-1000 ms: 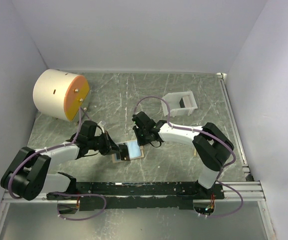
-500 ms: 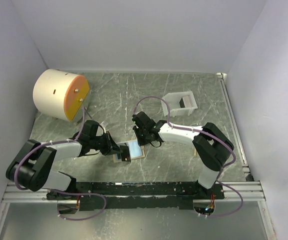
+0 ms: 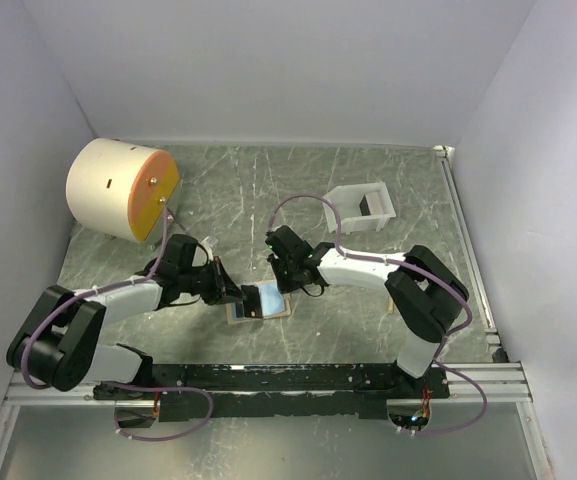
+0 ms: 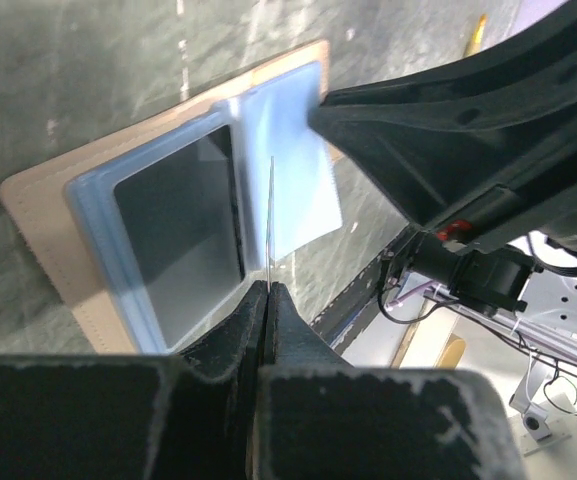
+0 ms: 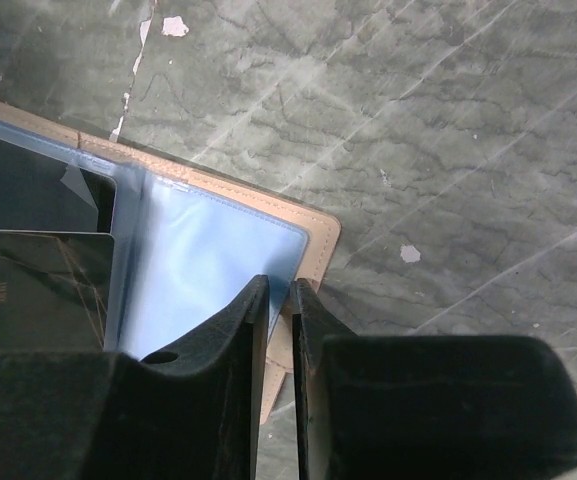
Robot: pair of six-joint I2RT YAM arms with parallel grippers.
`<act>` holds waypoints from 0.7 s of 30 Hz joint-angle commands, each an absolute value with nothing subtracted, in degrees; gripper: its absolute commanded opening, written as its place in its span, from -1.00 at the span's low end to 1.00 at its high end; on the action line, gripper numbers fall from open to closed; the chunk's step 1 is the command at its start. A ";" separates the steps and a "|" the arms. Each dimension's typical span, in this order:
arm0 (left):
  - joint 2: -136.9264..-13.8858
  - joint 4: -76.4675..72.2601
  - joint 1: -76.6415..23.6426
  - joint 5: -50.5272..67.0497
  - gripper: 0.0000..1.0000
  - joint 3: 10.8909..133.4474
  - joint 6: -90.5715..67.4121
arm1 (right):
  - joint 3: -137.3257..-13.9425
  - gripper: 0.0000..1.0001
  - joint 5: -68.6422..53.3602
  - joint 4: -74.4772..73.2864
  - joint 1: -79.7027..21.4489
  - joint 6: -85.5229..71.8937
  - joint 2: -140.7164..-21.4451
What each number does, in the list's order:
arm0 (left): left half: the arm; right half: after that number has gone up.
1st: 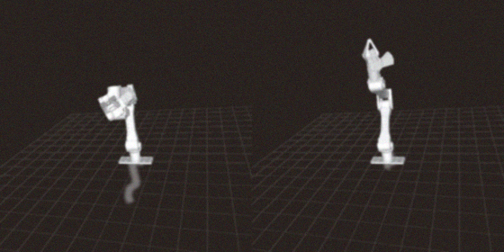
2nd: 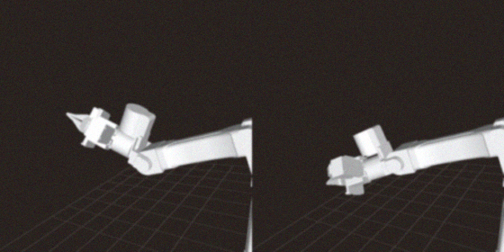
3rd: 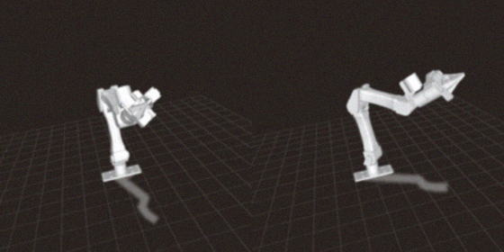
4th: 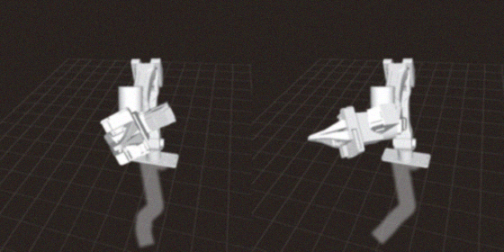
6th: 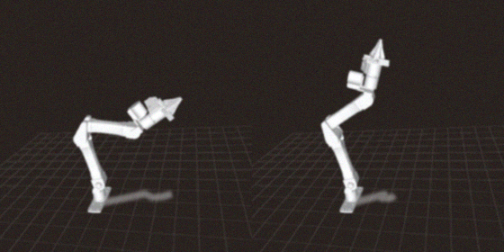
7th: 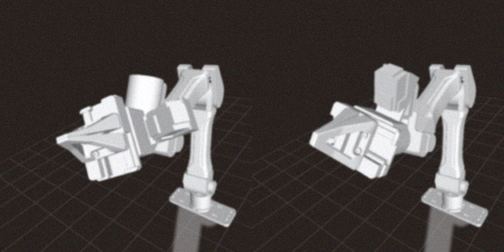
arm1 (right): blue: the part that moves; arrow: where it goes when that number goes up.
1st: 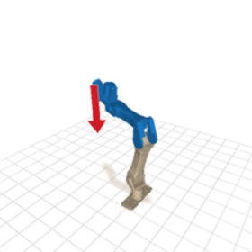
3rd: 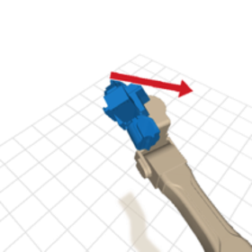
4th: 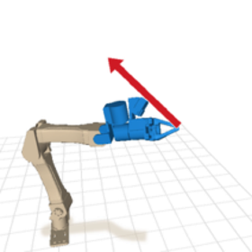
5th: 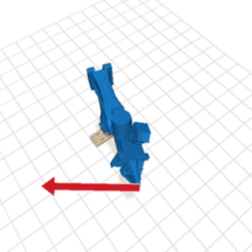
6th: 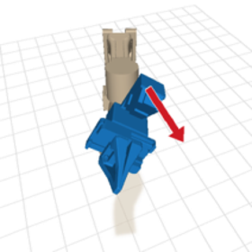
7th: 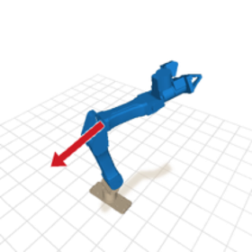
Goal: Put the credit cards into the card holder
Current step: Insert the credit card into the card holder.
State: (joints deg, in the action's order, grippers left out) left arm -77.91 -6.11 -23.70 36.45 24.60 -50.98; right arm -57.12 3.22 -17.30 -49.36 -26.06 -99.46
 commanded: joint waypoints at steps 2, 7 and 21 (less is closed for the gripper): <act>-75.63 -4.20 -23.37 37.79 -0.86 27.55 -49.97 | -56.65 -0.71 5.55 -19.24 -49.51 -25.31 -98.53; -77.55 -4.00 -23.35 38.14 -0.87 27.74 -48.90 | -56.50 -0.71 5.09 -18.97 -49.54 -25.60 -98.53; -82.27 -7.56 -23.37 39.89 -0.86 27.39 -48.02 | -58.52 -0.46 5.28 -21.12 -49.51 -26.01 -95.96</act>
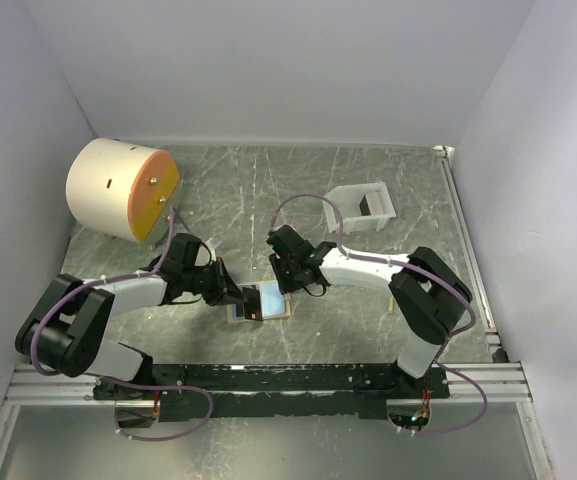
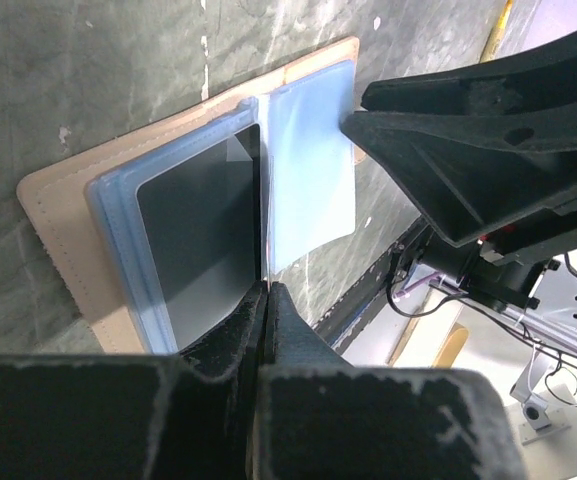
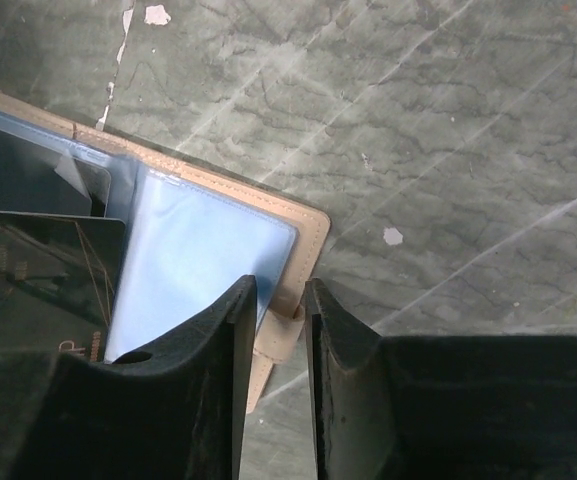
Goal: Put the credit cards into the card holder
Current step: Insert the credit card into the card holder.
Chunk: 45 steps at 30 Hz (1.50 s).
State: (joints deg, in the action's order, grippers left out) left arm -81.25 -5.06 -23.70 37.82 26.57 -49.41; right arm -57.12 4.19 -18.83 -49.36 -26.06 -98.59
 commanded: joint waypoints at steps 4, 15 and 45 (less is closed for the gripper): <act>-83.34 -7.84 -23.38 40.10 -0.86 27.76 -47.55 | -58.09 -0.37 5.42 -21.68 -49.56 -26.50 -94.93; -83.91 -8.35 -23.38 40.63 -0.86 27.98 -47.13 | -54.93 -0.22 3.36 -21.34 -49.52 -29.73 -93.94; -69.94 1.69 -21.73 33.93 -0.87 26.06 -46.85 | -54.34 -0.46 -0.36 -16.37 -49.51 -26.71 -97.98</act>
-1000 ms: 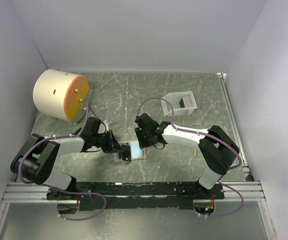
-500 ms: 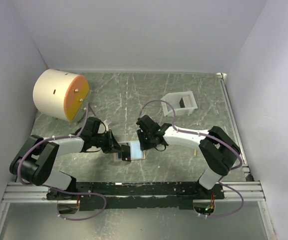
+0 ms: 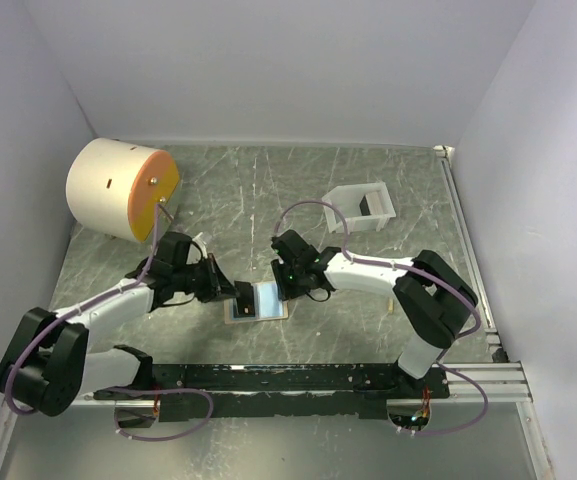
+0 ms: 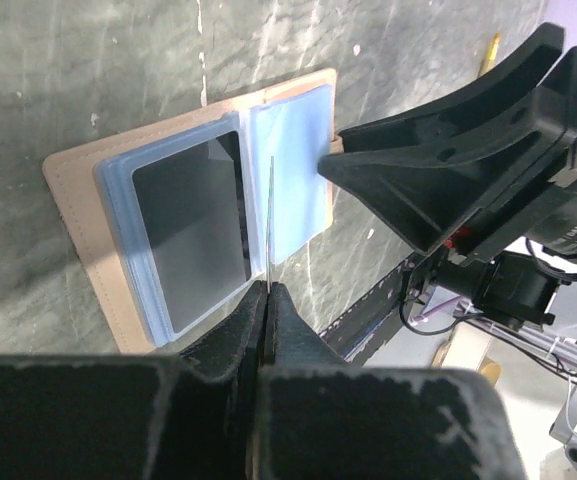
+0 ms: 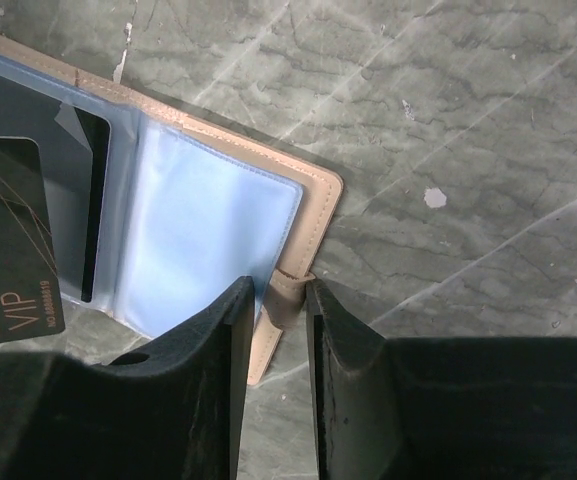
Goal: Put the credit cards into the card holder
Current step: Insert the credit card into the card holder.
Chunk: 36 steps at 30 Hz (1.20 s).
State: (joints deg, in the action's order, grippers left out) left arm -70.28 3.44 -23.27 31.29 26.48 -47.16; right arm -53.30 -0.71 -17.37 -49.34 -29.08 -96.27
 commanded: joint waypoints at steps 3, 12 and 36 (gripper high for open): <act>-74.38 -0.60 -20.07 39.45 -0.86 26.98 -44.83 | -54.41 -0.47 -0.16 -15.77 -49.51 -25.56 -98.38; -77.79 -2.13 -19.49 42.65 -0.86 27.84 -43.40 | -53.96 -0.50 0.18 -14.93 -49.49 -24.17 -98.28; -83.77 -7.84 -19.51 42.57 -0.86 25.20 -48.21 | -53.62 -0.51 -0.02 -15.05 -49.48 -24.91 -97.70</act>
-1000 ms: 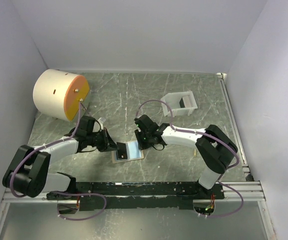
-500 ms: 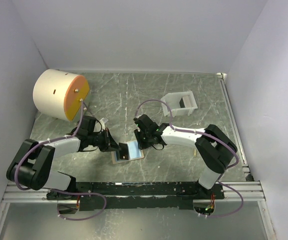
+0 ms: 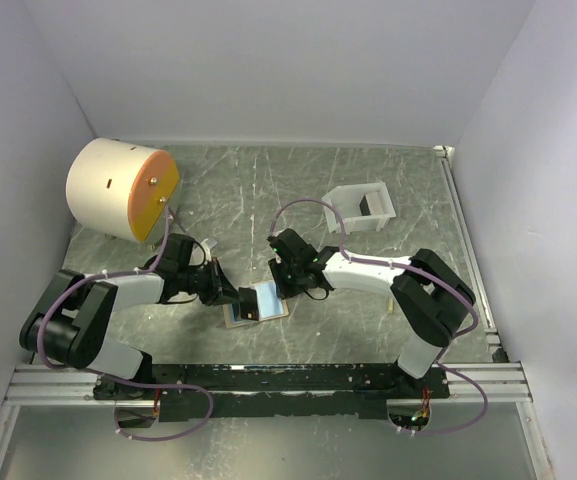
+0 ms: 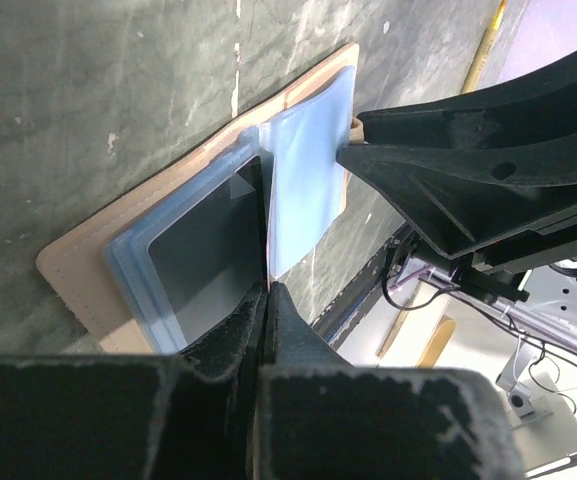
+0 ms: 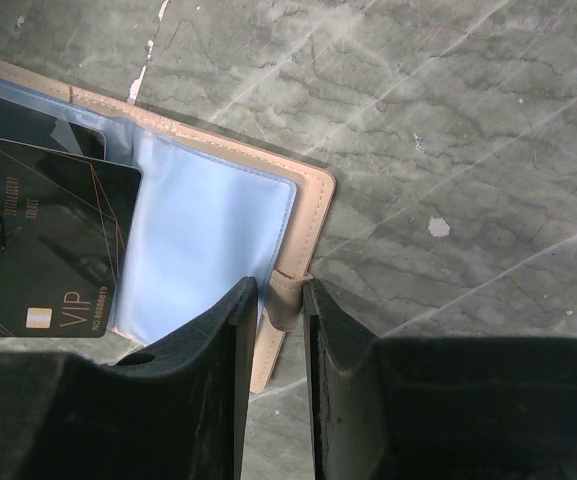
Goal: Put the credit cards into the card holder
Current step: Insert the credit card into the card holder.
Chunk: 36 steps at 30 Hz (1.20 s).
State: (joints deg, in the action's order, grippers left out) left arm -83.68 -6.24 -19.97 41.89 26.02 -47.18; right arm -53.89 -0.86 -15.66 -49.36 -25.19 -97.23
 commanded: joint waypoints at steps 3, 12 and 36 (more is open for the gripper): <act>-84.12 -8.80 -19.49 42.42 -0.86 24.80 -48.63 | -53.48 -0.51 0.00 -15.06 -49.54 -24.97 -97.36; -85.92 -12.95 -19.51 43.68 -0.86 23.68 -50.17 | -52.66 -0.51 0.01 -14.85 -49.52 -25.25 -96.96; -89.00 -16.70 -19.51 40.69 -0.86 22.88 -49.42 | -51.92 -0.53 0.13 -14.81 -49.51 -25.57 -96.15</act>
